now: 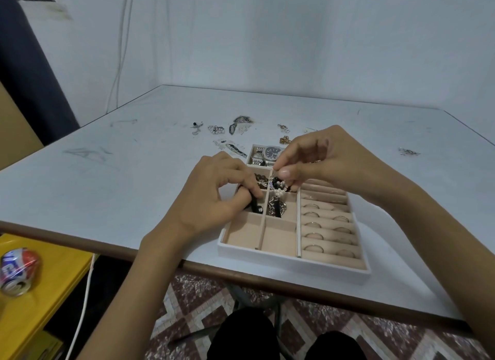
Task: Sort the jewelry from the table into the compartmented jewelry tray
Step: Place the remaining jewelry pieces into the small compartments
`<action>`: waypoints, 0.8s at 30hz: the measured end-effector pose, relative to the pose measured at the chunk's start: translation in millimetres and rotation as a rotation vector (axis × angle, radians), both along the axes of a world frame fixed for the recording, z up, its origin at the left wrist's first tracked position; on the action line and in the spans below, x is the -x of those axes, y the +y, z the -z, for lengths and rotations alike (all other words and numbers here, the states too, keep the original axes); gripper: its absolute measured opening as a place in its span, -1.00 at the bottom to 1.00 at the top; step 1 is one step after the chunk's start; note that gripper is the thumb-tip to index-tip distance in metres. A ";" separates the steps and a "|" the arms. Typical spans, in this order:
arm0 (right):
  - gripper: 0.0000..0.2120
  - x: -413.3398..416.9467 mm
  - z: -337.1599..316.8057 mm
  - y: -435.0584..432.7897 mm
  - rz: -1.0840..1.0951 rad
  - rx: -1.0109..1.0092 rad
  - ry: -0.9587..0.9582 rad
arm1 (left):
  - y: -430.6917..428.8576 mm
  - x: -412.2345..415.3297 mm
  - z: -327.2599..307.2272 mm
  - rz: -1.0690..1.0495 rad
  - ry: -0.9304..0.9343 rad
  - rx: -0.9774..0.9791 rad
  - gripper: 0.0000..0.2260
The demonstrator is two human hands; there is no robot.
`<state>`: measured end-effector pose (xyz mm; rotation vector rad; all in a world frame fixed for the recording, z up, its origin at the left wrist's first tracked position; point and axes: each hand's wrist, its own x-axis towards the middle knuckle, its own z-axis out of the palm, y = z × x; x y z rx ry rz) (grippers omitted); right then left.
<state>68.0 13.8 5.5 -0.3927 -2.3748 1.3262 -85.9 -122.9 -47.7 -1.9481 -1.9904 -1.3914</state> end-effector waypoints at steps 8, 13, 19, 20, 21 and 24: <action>-0.89 0.6 1.7 -0.7 -0.004 -0.002 -0.022 | -1.7 1.2 -1.0 0.007 0.132 0.045 -0.79; -0.88 0.5 1.5 -0.6 0.000 -0.009 -0.019 | -0.7 2.8 0.6 0.048 0.133 0.054 -0.75; -0.87 -0.1 1.0 -0.2 -0.003 -0.010 -0.015 | -1.0 0.5 -1.7 0.057 0.052 -0.025 -0.70; -0.88 -0.3 0.7 0.0 -0.004 -0.010 -0.015 | -1.0 0.2 -1.9 0.068 0.038 -0.035 -0.69; -0.88 -0.4 0.5 0.3 -0.005 -0.008 -0.014 | -0.9 0.2 -1.8 0.076 0.021 -0.037 -0.68; -0.89 -0.5 0.7 0.8 -0.010 -0.004 -0.014 | -1.2 0.1 -1.1 0.075 -0.004 -0.043 -0.69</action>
